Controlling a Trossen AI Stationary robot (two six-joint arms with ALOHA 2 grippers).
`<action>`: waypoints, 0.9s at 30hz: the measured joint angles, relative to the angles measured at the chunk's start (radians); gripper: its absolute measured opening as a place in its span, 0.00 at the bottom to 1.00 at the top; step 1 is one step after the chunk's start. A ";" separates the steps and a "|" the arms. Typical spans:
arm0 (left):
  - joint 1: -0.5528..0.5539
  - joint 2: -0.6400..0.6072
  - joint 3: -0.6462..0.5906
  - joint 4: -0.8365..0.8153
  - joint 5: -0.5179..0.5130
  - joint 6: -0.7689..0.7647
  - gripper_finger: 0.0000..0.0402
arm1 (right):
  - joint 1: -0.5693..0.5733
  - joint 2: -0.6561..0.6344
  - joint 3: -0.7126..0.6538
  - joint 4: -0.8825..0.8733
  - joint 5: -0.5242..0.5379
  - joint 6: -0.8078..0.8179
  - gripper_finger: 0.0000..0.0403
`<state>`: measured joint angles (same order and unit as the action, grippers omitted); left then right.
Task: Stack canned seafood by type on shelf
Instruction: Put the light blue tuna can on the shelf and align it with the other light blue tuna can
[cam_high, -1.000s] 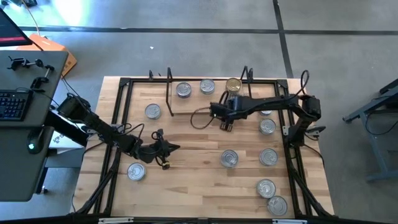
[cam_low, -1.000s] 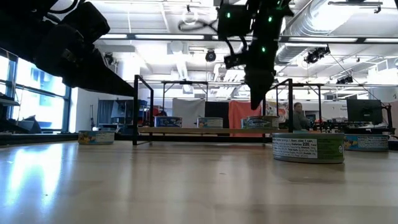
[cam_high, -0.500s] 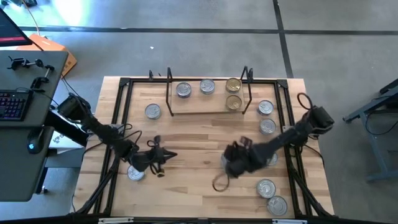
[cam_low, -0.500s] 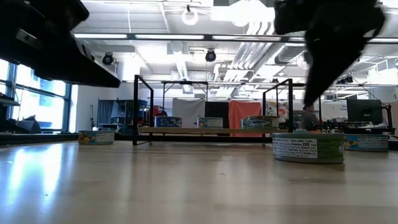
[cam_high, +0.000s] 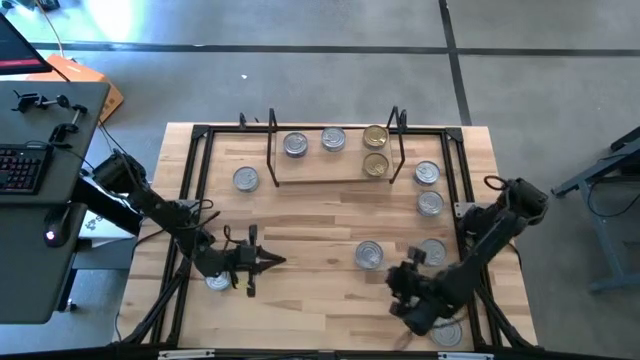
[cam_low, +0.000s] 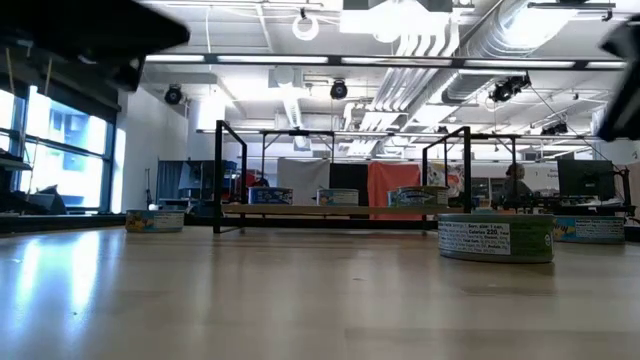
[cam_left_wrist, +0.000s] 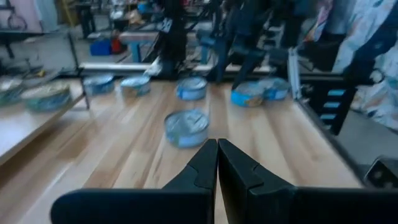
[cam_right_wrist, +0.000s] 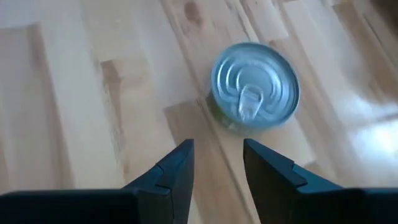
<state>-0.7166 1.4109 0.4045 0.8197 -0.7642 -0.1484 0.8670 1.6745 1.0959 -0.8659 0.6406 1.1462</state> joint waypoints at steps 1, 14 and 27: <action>0.001 0.000 0.013 -0.003 0.009 0.012 0.01 | 0.021 -0.011 -0.023 0.012 0.019 0.042 0.32; 0.110 0.183 0.233 -0.075 0.075 0.075 0.01 | 0.056 -0.040 -0.182 0.130 0.101 0.137 0.32; 0.216 0.276 0.406 -0.251 0.153 0.051 0.06 | -0.023 -0.040 -0.083 -0.270 -0.018 0.148 0.33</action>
<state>-0.5006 1.6869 0.8100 0.5686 -0.6109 -0.0975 0.8439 1.6341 1.0134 -1.1361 0.6225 1.2942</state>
